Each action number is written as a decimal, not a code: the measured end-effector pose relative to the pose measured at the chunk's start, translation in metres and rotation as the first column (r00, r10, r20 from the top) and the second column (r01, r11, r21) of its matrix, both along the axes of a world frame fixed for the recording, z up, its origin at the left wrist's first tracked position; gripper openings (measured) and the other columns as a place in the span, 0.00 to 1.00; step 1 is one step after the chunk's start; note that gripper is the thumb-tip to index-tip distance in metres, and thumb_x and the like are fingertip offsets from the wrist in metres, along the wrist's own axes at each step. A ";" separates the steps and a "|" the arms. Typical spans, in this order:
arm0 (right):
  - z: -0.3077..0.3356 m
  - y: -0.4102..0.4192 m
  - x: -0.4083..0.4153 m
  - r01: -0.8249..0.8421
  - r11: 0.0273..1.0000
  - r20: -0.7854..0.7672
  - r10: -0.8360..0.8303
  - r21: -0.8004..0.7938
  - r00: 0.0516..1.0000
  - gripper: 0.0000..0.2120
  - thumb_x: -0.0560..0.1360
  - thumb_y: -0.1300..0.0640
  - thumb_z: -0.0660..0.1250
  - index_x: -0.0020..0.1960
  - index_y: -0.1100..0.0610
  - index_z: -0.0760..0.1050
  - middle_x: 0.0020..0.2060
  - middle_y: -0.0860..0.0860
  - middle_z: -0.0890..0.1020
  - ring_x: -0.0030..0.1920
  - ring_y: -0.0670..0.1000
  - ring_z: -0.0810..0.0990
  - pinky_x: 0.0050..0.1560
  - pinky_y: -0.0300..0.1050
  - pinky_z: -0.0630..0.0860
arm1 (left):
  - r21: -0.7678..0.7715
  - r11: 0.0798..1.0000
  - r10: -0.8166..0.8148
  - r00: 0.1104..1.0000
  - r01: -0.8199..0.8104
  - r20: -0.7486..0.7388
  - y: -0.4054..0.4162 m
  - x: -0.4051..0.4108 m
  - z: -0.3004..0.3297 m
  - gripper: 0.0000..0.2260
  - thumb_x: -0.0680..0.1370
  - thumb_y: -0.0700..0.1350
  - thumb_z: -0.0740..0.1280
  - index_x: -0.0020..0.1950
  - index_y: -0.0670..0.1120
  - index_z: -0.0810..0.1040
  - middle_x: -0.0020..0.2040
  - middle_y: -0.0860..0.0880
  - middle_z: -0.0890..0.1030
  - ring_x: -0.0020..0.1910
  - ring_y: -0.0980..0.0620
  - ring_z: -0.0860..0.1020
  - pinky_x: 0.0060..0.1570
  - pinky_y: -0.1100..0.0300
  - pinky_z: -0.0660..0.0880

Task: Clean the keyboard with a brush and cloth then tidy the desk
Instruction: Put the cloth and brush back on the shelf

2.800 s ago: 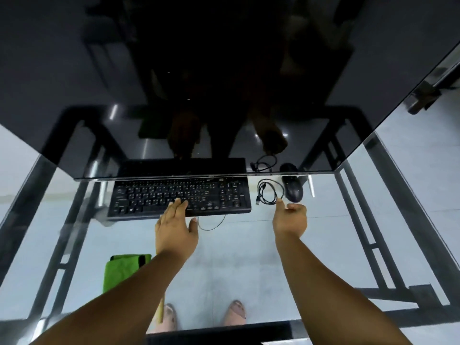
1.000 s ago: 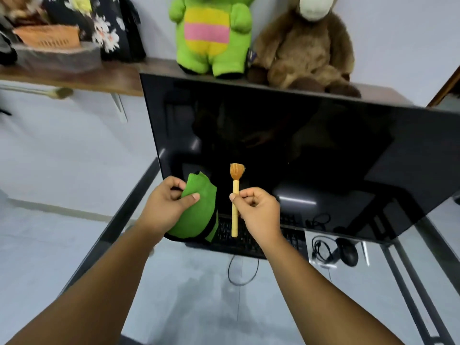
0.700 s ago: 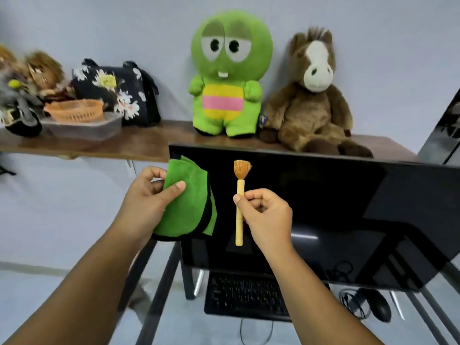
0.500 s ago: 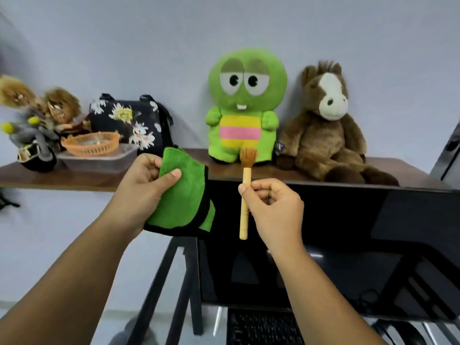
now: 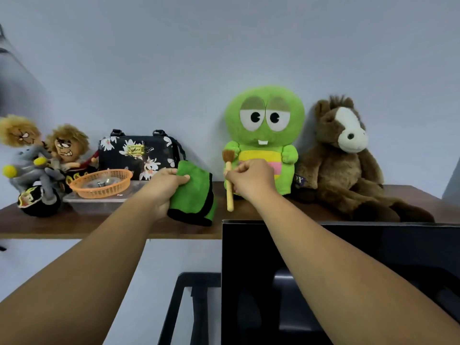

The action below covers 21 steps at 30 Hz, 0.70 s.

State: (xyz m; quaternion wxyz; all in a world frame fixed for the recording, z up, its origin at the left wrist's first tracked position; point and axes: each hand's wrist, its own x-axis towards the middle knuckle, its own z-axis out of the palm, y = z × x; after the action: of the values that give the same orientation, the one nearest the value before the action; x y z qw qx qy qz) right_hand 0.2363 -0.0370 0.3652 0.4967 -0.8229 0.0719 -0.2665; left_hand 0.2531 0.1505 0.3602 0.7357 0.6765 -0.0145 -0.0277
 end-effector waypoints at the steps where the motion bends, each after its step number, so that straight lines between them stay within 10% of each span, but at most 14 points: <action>1: -0.006 0.001 0.008 0.014 0.998 -0.056 -0.018 -0.067 0.998 0.13 0.65 0.49 0.76 0.31 0.55 0.77 0.35 0.53 0.85 0.39 0.55 0.84 0.45 0.53 0.82 | -0.009 0.999 -0.031 0.999 0.030 -0.030 0.001 0.006 -0.003 0.12 0.78 0.35 0.65 0.61 0.36 0.77 0.55 0.36 0.82 0.45 0.44 0.83 0.39 0.52 0.81; 8: -0.026 0.018 0.039 -0.013 0.940 -0.322 -0.104 -0.342 0.941 0.14 0.63 0.47 0.75 0.38 0.58 0.80 0.35 0.54 0.84 0.40 0.54 0.84 0.31 0.41 0.75 | 0.332 0.942 0.033 0.998 -0.047 0.047 0.011 0.033 -0.027 0.42 0.67 0.31 0.76 0.74 0.50 0.60 0.62 0.44 0.73 0.58 0.42 0.75 0.56 0.48 0.75; 16: -0.029 0.035 0.054 -0.058 0.881 -0.403 -0.156 -0.470 0.902 0.10 0.63 0.56 0.75 0.43 0.57 0.80 0.44 0.55 0.85 0.44 0.56 0.85 0.43 0.46 0.83 | 0.806 0.591 -0.192 0.977 0.035 0.098 0.021 0.037 -0.024 0.36 0.72 0.38 0.73 0.76 0.54 0.61 0.63 0.45 0.73 0.46 0.52 0.75 0.39 0.63 0.73; 21: -0.032 0.037 0.055 -0.068 0.833 -0.384 -0.179 -0.549 0.906 0.16 0.70 0.50 0.73 0.33 0.54 0.68 0.48 0.55 0.85 0.50 0.55 0.84 0.30 0.40 0.70 | 0.869 0.494 -0.237 0.961 -0.007 0.142 0.020 0.041 -0.025 0.36 0.73 0.41 0.73 0.76 0.54 0.59 0.71 0.44 0.68 0.61 0.46 0.73 0.57 0.56 0.74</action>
State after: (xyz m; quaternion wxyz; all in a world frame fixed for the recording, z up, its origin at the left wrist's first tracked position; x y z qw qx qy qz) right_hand 0.2910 -0.0002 0.3336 0.2036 -0.9655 0.1216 -0.1073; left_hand 0.2937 0.1705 0.3356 0.2886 0.9480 -0.1341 0.0023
